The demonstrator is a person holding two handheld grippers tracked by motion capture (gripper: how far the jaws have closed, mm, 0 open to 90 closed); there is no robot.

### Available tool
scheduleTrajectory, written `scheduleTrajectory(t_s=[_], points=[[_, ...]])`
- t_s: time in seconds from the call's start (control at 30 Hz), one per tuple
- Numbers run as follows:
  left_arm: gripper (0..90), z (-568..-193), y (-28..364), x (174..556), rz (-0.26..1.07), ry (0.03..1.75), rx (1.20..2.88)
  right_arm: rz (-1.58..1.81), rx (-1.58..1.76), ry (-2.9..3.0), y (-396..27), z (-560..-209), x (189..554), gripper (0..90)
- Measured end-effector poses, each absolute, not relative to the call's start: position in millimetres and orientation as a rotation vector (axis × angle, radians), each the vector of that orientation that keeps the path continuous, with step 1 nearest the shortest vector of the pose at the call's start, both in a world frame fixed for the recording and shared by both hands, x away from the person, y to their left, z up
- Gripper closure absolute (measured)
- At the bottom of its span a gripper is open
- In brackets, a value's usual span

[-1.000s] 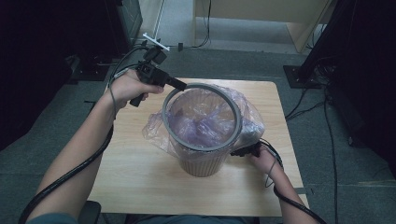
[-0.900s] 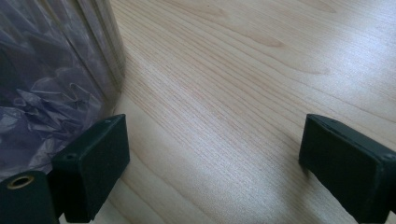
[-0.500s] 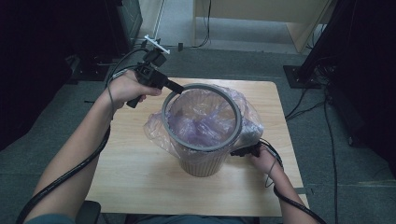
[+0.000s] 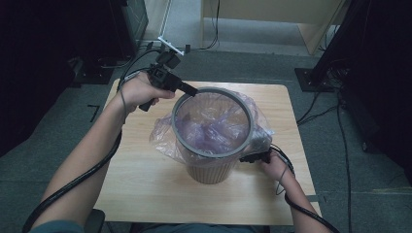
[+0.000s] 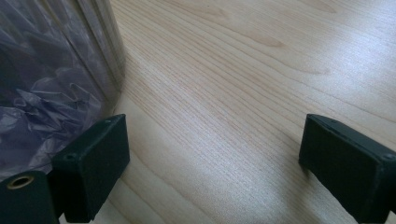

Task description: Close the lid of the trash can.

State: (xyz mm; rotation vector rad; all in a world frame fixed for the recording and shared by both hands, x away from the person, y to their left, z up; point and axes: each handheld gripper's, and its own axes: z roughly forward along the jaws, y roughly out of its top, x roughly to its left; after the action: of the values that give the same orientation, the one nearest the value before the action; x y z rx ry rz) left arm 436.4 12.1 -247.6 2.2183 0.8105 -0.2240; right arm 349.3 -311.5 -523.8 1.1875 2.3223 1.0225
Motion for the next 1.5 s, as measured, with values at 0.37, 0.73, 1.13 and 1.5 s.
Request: scheduleTrajectory(t_s=[0.37, 0.73, 1.13, 1.5], points=[[72.6, -247.7, 18.3, 435.6, -0.22, 0.808, 2.215, 1.022, 1.189, 2.322, -311.4, -523.8, 349.3, 8.1], [79.2, -249.9, 29.5, 430.4, -0.234, 0.792, 2.228, 1.022, 1.189, 2.322, -311.4, -523.8, 349.3, 8.1], [79.4, -254.4, 30.3, 429.7, -0.222, 0.777, 2.211, 1.022, 1.189, 2.323, -311.4, -523.8, 349.3, 8.1], [69.6, -253.0, 45.6, 425.8, -0.208, 0.779, 2.171, 1.021, 1.189, 2.323, -311.4, -523.8, 349.3, 8.1]])
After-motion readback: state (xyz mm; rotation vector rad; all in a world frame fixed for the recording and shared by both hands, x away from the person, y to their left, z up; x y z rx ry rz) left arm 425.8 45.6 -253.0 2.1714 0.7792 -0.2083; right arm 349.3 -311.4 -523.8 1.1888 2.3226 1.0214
